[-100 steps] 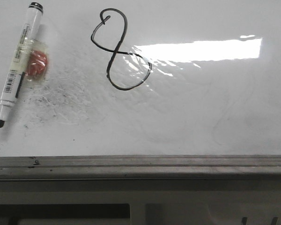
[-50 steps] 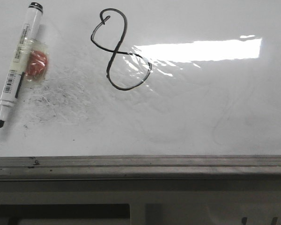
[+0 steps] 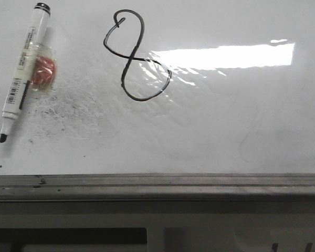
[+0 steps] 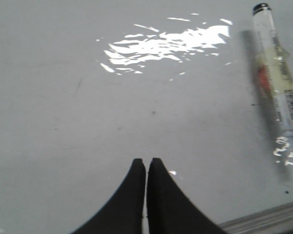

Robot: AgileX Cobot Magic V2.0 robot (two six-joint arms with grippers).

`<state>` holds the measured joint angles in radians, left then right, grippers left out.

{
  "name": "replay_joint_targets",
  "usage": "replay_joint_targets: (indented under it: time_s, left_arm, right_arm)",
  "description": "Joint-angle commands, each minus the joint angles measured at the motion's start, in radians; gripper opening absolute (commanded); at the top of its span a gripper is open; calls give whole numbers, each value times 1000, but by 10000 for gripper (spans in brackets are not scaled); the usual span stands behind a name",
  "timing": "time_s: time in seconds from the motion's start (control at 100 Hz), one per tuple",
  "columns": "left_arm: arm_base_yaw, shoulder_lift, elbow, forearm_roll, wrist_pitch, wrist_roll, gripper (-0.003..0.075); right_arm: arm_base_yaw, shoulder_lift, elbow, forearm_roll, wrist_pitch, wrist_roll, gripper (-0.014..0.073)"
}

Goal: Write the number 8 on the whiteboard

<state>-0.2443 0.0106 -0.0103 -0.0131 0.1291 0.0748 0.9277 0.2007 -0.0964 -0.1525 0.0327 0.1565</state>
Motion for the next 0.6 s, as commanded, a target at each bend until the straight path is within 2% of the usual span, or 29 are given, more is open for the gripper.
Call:
replay_joint_targets:
  time_s: [0.0,0.24,0.4,0.52,0.59]
  left_arm:
    - [47,7,-7,-20,-84,12,-20]
    - [182,-43,27,-43,9,-3,-20]
    - [216,-43,44,-1,83,-140,-20]
    - [237,-43,44,22,163,-151,-20]
    - [237,-43,44,22,159,-151,-20]
  right_arm:
    - [-7,9,-27,3,-72,-9,-64]
    - [-7,9,-27,3,-72,-9,-64]
    - [-7,9,-27,3,-72,-9,-64]
    - [-7,9,-27,3,-72,-9,-64]
    - [-7,9,-27,3,-72,-9,-64]
